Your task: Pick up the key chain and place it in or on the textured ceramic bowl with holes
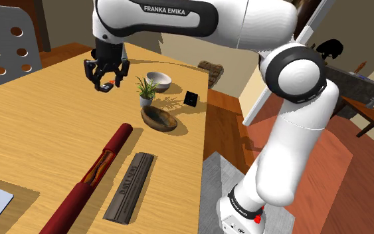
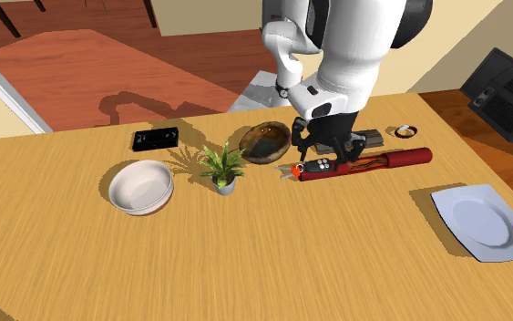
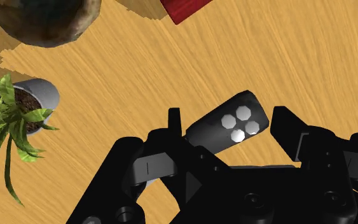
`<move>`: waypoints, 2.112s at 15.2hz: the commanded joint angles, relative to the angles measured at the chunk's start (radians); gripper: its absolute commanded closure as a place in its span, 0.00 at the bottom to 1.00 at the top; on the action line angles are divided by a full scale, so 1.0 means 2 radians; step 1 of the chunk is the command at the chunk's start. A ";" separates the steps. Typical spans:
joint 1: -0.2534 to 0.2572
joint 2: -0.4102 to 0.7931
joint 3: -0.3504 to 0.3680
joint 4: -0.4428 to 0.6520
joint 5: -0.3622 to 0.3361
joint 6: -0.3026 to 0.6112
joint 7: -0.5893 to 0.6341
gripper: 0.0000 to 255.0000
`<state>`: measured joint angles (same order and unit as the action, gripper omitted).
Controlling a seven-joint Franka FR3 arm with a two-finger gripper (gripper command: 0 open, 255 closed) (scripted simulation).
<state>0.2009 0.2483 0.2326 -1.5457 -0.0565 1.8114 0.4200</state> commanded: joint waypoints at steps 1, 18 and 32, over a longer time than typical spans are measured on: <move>-0.011 -0.040 -0.002 -0.051 0.010 0.011 -0.013 1.00; -0.053 -0.289 -0.056 -0.338 0.053 0.052 -0.123 1.00; -0.053 -0.268 -0.052 -0.406 0.053 0.142 -0.122 1.00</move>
<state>0.0953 -0.2888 0.1278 -2.3526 0.0495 2.0879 0.1753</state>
